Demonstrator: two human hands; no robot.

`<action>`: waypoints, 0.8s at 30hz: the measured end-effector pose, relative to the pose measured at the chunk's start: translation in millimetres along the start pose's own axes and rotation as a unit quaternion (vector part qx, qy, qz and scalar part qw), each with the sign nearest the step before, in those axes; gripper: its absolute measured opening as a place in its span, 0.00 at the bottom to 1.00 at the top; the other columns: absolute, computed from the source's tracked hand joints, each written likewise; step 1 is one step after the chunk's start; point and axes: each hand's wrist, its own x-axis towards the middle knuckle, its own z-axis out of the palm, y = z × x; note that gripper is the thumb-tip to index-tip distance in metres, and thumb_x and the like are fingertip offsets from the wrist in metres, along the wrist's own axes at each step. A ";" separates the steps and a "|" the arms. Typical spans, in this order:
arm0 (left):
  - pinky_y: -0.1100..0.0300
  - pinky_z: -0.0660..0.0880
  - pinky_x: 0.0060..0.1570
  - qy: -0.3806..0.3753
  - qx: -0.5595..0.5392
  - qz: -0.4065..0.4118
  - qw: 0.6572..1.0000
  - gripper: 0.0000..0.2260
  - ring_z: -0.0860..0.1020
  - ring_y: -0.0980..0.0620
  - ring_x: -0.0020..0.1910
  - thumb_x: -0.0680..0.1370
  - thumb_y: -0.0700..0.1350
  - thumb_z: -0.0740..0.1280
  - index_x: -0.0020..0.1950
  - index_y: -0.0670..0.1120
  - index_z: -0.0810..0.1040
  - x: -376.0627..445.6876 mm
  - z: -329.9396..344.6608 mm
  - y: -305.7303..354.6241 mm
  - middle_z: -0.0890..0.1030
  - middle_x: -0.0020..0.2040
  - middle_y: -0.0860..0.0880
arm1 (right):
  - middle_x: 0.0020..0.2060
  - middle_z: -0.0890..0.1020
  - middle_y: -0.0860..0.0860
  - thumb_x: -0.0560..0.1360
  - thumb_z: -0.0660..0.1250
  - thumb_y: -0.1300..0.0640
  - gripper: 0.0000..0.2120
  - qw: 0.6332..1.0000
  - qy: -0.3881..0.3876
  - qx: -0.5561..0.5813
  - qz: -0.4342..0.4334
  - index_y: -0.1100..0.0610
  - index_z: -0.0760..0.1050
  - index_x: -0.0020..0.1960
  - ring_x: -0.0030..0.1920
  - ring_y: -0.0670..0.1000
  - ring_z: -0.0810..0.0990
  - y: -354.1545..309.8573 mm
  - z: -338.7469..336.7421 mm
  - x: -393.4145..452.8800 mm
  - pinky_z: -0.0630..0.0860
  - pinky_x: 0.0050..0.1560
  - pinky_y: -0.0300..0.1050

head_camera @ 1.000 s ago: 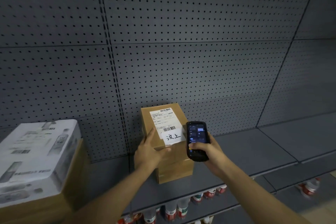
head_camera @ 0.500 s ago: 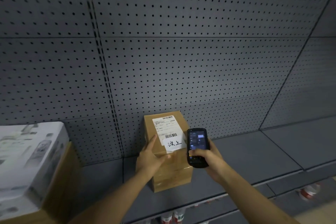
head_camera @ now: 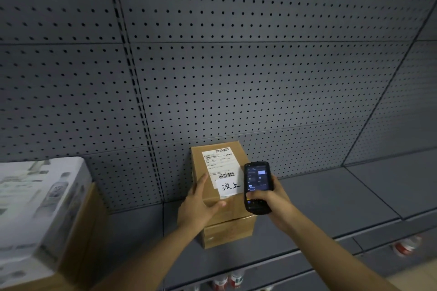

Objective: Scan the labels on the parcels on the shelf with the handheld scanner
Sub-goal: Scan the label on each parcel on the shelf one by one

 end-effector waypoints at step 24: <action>0.52 0.54 0.70 0.120 0.036 0.030 0.992 0.29 0.59 0.50 0.71 0.76 0.52 0.66 0.74 0.55 0.59 -35.8 -155.5 -69.8 0.64 0.70 0.51 | 0.54 0.83 0.53 0.52 0.78 0.64 0.44 0.992 -0.092 -0.054 -0.073 0.51 0.70 0.66 0.56 0.55 0.81 -0.8 171.3 -35.9 0.75 0.62 0.60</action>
